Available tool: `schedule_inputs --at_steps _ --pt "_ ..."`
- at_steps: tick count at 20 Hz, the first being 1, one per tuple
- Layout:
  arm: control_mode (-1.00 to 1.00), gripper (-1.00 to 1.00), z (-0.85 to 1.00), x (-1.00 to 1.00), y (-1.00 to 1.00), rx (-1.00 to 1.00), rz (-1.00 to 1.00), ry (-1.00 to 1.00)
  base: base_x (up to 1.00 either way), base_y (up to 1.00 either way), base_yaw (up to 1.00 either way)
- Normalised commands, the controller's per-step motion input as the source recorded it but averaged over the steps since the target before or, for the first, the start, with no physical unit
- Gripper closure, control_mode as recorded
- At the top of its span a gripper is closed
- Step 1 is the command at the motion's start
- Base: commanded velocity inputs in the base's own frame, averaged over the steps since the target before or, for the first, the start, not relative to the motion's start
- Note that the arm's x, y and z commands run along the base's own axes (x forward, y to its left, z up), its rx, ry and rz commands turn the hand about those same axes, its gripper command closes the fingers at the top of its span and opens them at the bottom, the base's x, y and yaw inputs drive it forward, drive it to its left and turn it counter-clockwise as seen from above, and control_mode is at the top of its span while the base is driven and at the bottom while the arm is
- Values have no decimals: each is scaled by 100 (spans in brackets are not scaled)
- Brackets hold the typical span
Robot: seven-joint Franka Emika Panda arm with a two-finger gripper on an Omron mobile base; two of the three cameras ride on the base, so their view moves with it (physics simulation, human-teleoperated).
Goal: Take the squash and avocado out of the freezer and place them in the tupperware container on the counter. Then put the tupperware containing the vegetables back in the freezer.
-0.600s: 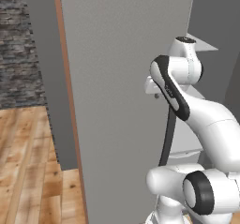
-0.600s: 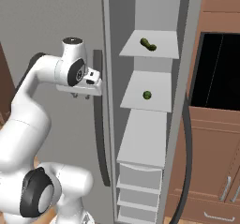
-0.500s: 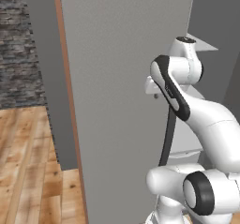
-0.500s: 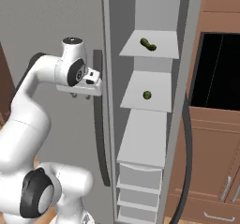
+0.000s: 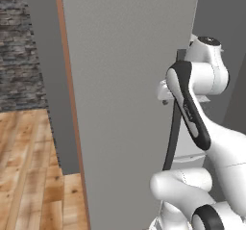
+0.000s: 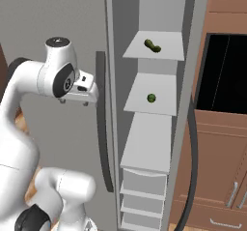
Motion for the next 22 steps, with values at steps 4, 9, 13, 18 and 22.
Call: schedule_inputs --at_steps 4,9,13,18,22 --pt "-100 -100 20 -79 -6 0 -6 -4 0 0 0" --pt "-100 -100 0 -51 -18 0 -8 0 0 0 0" --pt "100 -100 0 -1 -11 0 -5 0 4 -19 -4" --pt "100 -100 0 0 0 0 0 0 26 -65 -7" --pt "100 -100 0 0 0 0 0 0 34 -59 -3"
